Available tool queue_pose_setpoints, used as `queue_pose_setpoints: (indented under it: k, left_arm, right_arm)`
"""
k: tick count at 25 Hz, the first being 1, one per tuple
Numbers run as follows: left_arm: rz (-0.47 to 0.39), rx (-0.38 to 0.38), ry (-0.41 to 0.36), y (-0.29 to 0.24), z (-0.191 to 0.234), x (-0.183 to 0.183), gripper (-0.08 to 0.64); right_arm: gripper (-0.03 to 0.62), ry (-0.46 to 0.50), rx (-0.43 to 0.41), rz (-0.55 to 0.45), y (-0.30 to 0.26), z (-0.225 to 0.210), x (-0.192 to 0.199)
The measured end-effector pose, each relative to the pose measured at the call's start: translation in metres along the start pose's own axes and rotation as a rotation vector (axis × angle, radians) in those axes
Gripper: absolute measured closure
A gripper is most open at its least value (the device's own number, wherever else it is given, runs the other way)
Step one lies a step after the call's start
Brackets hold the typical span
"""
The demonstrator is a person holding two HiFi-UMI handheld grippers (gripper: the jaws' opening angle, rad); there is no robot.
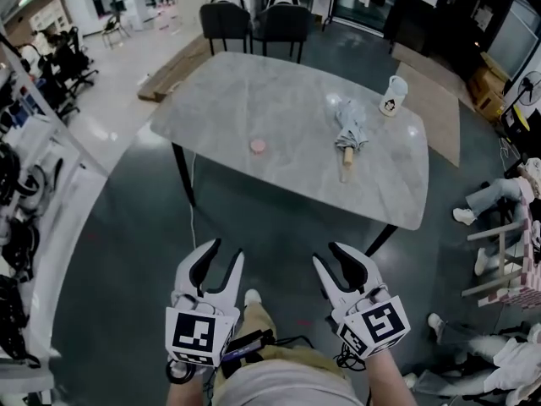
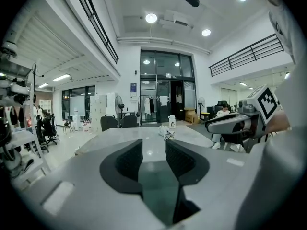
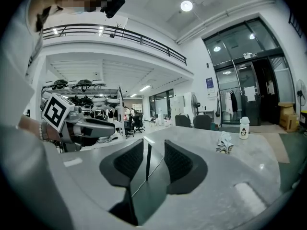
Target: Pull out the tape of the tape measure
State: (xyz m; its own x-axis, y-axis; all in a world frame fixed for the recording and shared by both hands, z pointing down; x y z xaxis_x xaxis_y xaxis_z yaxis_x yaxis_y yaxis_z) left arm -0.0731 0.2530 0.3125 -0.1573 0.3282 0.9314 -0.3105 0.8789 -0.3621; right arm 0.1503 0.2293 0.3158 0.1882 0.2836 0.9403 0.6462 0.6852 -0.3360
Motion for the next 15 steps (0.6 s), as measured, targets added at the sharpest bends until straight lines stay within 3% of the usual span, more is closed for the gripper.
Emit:
queue_pose_setpoints:
  k: [15]
  left_arm:
    - [0.002,0.082,-0.044,-0.073,0.096,-0.018,0.408]
  right_arm:
    - [0.460,-0.007,0.046,0.045,-0.113,-0.013,-0.036]
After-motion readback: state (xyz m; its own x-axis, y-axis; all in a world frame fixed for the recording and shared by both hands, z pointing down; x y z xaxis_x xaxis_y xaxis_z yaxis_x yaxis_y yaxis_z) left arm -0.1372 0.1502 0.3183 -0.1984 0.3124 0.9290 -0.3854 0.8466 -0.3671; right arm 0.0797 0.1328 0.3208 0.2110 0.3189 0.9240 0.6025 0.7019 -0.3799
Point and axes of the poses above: the fingertips, and each gripper's own axes: y backward along the fingers, z to its left, x out of its underside, the point moved 7 cm from there along y, backward along the fingers, and after that the axes turned 8 degrees about z, right-handed, at the moved point
